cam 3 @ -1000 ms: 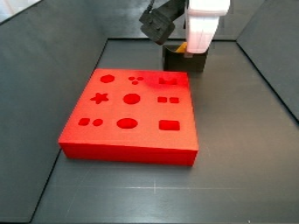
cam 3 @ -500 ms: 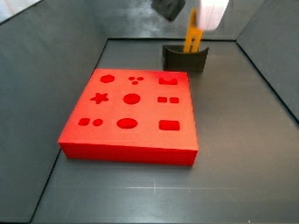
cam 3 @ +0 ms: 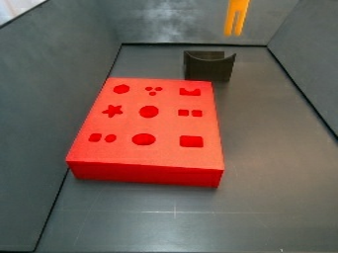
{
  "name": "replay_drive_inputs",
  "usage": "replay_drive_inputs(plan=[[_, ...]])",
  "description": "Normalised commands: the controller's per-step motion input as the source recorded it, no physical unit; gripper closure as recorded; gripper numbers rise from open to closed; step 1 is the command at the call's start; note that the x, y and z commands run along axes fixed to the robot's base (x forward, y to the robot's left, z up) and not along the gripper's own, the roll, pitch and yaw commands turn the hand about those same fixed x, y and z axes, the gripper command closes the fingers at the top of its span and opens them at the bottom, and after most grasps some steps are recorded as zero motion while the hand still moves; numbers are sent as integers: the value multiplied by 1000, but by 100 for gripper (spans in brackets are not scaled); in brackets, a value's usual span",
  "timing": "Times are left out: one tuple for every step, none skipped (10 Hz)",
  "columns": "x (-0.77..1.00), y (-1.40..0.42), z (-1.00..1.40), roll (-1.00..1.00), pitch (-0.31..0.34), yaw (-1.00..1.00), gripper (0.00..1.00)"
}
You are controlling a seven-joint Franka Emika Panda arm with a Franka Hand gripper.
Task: Pick up the square-circle object. Move up. Place the square-circle object on the fixture. Regrasp the square-circle object. Move to above the board. Insert the square-circle object.
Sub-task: Move to above the board.
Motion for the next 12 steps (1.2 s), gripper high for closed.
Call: replay_drive_inputs(plan=[[165, -34, 779, -15, 212, -31, 100], [126, -28, 674, -25, 213, -13, 100], [59, -16, 418, -33, 191, 28, 100], [42, -12, 316, -31, 179, 39, 100], [-835, -1000, 316, -274, 117, 1000, 100], [-836, -1000, 302, -266, 105, 1000, 100], [-851, -1000, 308, -262, 80, 1000, 100], [-864, -1000, 295, -270, 62, 1000, 100], [-860, -1000, 307, -270, 47, 1000, 100], [-866, -1000, 313, -261, 20, 1000, 100], [-878, -1000, 315, -258, 1, 1000, 100], [-892, -982, 320, -252, -22, 1000, 100]])
